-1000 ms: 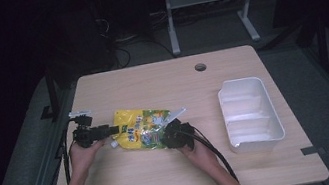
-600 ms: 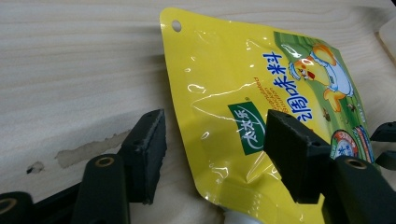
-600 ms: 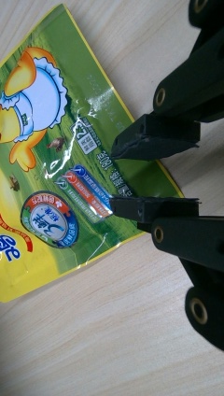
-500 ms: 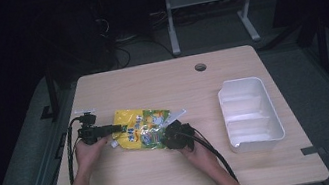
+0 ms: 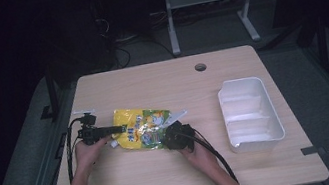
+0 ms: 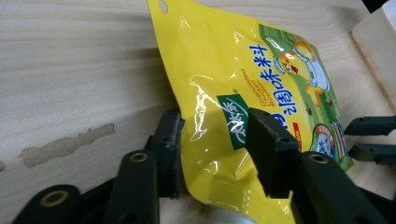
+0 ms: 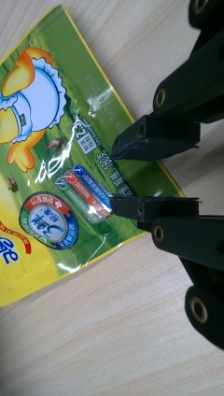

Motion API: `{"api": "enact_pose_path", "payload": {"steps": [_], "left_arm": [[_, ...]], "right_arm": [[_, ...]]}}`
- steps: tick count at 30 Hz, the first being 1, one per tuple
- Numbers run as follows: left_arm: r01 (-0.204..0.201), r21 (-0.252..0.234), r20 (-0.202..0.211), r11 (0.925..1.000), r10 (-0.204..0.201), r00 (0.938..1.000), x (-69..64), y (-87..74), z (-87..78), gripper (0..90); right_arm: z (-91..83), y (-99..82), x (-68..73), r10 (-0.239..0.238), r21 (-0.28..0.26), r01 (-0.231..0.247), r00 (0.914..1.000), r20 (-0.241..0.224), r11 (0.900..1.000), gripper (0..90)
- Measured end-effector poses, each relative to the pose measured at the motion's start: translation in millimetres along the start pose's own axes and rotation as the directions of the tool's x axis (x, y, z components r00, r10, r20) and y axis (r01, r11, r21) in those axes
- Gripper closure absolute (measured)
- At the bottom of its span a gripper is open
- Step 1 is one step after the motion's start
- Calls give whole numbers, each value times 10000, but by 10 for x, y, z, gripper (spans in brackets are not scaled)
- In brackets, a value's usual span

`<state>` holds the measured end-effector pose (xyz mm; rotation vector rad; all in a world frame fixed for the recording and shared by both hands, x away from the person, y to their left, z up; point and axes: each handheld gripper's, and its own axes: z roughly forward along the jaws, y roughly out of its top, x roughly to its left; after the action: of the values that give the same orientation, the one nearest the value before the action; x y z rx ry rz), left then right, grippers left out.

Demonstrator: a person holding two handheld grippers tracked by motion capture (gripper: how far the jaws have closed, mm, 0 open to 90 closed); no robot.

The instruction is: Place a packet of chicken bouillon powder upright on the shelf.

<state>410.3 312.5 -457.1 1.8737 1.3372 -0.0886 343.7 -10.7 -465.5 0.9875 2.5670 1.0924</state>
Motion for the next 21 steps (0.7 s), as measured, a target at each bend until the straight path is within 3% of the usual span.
{"api": "enact_pose_path", "payload": {"steps": [4, 11, 14, 16, 18, 21], "left_arm": [[94, -4, 237, 10000, -94, 9997, 52, -16, -67, 724], [327, 128, 909, 9994, -337, 9953, 98, -22, -103, 796], [347, 151, 990, 9993, -361, 9944, 101, -23, -110, 805], [208, 43, 1205, 9998, -212, 9925, 81, -17, -121, 886], [-95, 48, 980, 9999, 90, 9951, 29, -2, -128, 890], [-269, 2, 1021, 9996, 267, 9944, 7, 4, -161, 895]], "right_arm": [[1, -4, 0, -9, 9, 9, 10000, 31, 10000, 705], [3, -14, -10, 103, -54, -103, 9999, -25, 9999, 707], [2, -18, -14, 141, -48, -141, 9999, -37, 9999, 708], [1, -23, -17, 142, -82, -142, 9999, -49, 9999, 708], [0, -26, -19, 174, -111, -175, 9998, -55, 9998, 708], [-1, -29, -20, 162, -128, -163, 9999, -51, 9998, 707]]}}
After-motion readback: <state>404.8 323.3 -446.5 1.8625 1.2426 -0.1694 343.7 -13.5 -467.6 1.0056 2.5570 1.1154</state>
